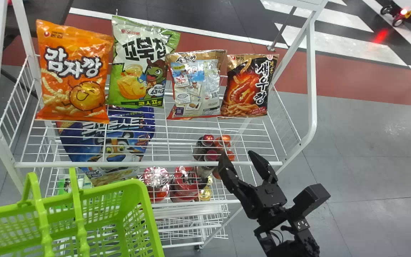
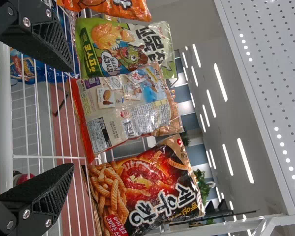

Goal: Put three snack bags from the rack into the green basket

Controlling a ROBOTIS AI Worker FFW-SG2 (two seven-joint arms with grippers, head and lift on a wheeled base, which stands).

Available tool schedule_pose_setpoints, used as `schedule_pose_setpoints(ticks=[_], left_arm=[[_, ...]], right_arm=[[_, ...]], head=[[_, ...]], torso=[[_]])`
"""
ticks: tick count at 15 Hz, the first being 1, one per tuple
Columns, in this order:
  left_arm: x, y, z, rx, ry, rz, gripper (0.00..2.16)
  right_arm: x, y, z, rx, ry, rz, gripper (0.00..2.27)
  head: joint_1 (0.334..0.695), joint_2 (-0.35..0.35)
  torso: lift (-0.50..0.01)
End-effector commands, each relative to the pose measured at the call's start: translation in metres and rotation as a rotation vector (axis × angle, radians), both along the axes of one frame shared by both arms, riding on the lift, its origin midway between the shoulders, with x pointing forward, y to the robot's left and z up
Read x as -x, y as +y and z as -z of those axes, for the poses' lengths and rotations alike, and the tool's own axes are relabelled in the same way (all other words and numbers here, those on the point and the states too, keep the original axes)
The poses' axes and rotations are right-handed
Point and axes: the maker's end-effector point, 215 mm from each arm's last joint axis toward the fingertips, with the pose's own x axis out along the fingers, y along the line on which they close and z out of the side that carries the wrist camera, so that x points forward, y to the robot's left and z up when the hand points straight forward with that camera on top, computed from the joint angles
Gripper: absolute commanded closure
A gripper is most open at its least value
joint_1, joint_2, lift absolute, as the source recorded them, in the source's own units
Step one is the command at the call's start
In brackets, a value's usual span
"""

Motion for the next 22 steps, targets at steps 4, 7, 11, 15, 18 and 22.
schedule_pose_setpoints(ticks=[4,7,11,15,18,22], left_arm=[[0.001,-0.001,-0.002,0.012,-0.001,0.005,2.15],[0.001,-0.001,-0.002,0.012,-0.001,0.005,2.15],[0.001,-0.001,-0.002,0.01,-0.002,0.005,2.15],[0.001,-0.003,0.0,0.001,-0.003,0.009,2.15],[0.002,-0.003,0.0,0.0,-0.001,0.01,2.15],[0.003,-0.002,0.001,-0.003,0.005,0.007,2.15]], right_arm=[[-0.001,0.002,0.0,-0.001,-0.001,-0.003,0.13],[-0.002,0.005,-0.001,-0.004,-0.003,-0.008,0.13],[-0.003,0.007,-0.001,-0.006,-0.004,-0.01,0.13],[-0.021,0.036,-0.01,-0.007,-0.018,-0.052,0.13],[-0.048,0.097,-0.013,-0.008,0.002,-0.154,0.13],[-0.082,0.181,-0.034,-0.004,0.015,-0.279,0.13]], head=[[0.695,-0.35],[0.695,-0.35],[0.695,-0.35],[0.695,-0.35],[0.695,-0.35],[0.695,-0.204]], torso=[[0.0],[0.0],[0.0],[0.0],[0.0],[0.0]])
